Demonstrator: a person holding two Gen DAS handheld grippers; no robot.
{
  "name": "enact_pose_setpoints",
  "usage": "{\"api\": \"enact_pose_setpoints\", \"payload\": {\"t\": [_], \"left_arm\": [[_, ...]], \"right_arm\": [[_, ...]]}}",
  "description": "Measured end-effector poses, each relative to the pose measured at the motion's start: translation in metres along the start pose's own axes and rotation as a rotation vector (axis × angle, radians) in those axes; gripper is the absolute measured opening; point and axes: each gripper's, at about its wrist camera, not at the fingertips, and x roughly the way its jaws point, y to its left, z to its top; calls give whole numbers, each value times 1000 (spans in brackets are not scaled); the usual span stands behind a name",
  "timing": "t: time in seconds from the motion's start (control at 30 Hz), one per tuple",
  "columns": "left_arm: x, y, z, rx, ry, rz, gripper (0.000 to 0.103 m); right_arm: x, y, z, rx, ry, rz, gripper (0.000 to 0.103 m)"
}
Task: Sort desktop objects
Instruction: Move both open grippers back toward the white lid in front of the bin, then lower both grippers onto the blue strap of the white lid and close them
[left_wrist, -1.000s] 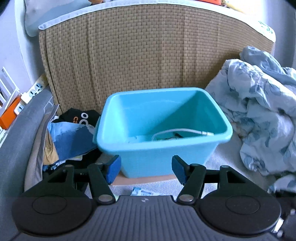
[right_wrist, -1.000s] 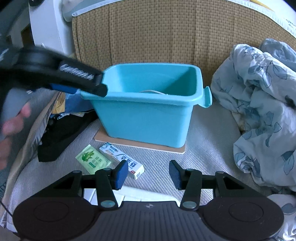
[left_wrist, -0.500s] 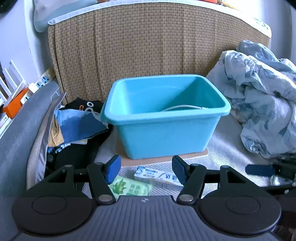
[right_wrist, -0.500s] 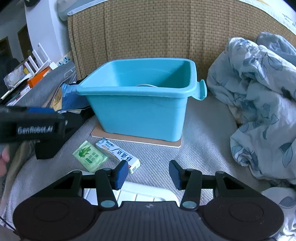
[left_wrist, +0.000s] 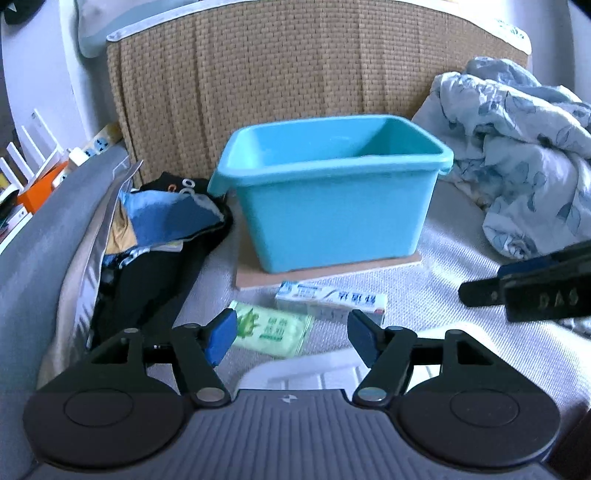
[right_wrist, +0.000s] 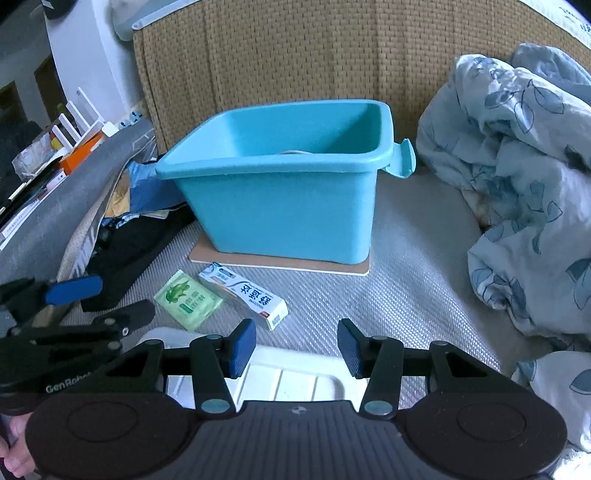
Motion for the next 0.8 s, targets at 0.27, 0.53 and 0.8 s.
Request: {"api": "enact_pose_setpoints", "payload": {"t": [0.27,0.53,0.8], "left_arm": [[2,9,-24,-36,24,-12,72],[1,8,-37,-1,58,-25,75],[16,11,-40,-38,121,-59,76]], "right_arm": [[5,-11,-8,12,37,-11,53],[9,-18,-20,-29,88,-31,53],[17,-24,-34,-28,147,-19,53]]}}
